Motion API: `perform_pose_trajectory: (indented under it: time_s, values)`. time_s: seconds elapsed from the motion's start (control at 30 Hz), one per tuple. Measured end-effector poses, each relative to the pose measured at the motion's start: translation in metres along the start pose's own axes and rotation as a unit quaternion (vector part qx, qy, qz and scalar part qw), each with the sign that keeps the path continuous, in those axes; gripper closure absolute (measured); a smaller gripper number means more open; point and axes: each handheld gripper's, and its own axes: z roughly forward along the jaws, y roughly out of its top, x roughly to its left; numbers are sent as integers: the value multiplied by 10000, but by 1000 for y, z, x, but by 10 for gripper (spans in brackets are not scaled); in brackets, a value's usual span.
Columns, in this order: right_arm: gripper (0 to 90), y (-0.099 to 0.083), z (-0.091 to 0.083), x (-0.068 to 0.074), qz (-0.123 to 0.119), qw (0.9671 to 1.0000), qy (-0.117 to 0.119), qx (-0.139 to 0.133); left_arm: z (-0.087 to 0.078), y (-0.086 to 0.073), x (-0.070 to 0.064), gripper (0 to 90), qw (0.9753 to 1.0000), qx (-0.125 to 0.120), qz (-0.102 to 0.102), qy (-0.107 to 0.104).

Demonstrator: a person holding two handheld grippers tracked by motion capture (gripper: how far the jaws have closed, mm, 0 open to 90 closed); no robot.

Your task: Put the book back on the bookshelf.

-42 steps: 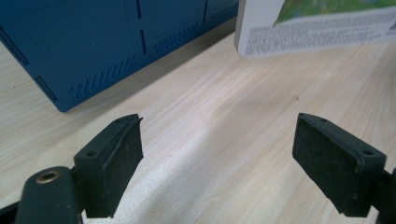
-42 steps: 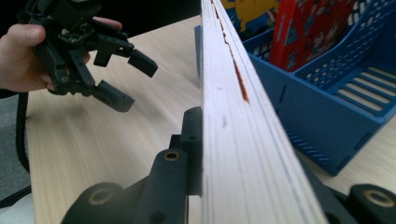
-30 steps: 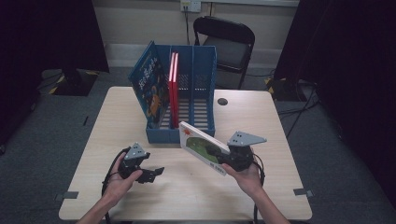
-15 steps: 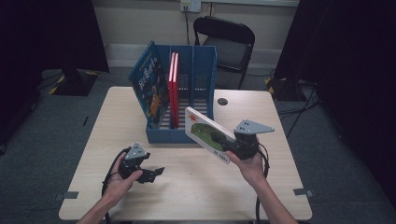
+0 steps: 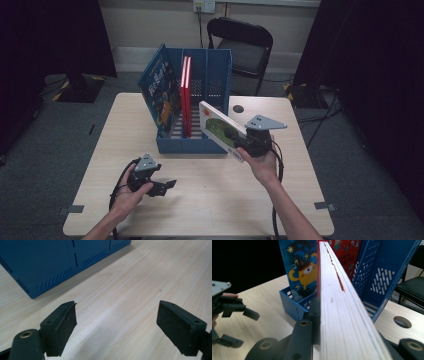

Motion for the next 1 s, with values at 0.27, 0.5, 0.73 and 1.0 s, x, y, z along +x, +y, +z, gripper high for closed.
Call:
perform_pose_trajectory:
  time_s: [0.27,0.5,0.73,1.0]
  values:
    - [768,6,9,-6,65,9998,-166,5,-1,0,1,161,10000,11,1,15]
    - [768,6,17,-12,189,9987,-471,-14,1,0,0,161,10000,37,-5,-8]
    - [768,13,26,-17,269,9966,-779,5,0,0,0,159,10000,25,-30,38]
    - [768,15,42,-24,401,9937,-1042,48,0,0,1,159,10000,37,-33,44]
